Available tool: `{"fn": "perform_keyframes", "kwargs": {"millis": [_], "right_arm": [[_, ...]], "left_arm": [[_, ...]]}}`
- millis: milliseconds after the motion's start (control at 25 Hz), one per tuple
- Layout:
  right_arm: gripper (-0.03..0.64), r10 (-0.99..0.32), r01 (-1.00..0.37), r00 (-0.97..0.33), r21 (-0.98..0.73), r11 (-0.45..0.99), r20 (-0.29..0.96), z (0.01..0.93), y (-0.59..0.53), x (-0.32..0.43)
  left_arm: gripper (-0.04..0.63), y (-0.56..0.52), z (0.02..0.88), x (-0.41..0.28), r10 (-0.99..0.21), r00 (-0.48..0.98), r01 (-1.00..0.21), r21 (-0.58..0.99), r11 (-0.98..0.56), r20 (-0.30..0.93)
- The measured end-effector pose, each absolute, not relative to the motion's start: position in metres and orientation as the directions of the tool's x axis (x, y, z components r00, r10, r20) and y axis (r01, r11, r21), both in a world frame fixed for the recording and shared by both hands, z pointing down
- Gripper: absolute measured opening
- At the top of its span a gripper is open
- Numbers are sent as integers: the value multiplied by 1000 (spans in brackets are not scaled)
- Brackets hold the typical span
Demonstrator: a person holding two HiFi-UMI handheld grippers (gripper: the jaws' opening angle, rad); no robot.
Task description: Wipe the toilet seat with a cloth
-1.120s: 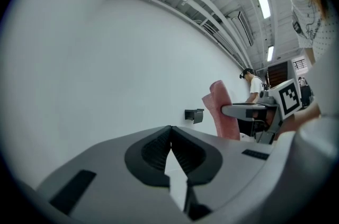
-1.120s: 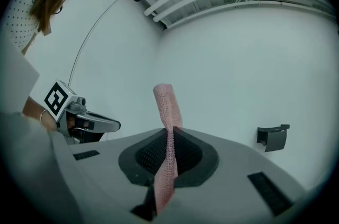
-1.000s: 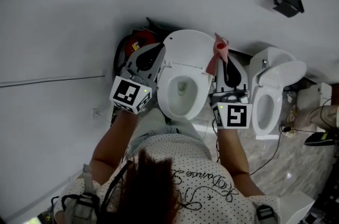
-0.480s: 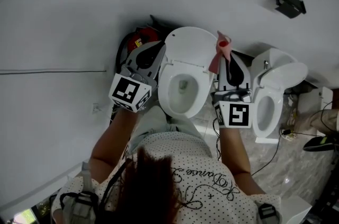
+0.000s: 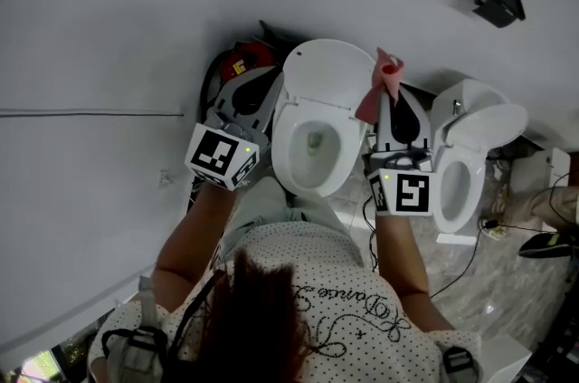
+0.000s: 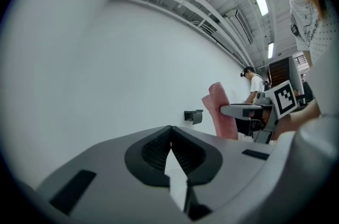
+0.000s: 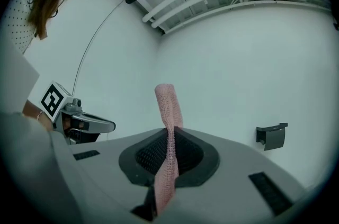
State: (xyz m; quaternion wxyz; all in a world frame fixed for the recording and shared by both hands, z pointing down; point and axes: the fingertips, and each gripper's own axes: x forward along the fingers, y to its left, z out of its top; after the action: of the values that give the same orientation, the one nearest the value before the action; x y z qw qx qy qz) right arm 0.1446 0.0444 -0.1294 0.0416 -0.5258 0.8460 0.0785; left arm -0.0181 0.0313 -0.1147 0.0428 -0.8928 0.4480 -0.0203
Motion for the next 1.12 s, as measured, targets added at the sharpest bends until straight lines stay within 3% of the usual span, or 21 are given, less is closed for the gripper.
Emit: {"fn": "perform_keyframes", "kwargs": {"millis": [1120], "right_arm": [[12, -880, -885, -462, 128, 449, -109, -125, 44, 135]], "left_arm": [[-8, 28, -112, -21, -811, 585, -808, -86, -583, -5]]}}
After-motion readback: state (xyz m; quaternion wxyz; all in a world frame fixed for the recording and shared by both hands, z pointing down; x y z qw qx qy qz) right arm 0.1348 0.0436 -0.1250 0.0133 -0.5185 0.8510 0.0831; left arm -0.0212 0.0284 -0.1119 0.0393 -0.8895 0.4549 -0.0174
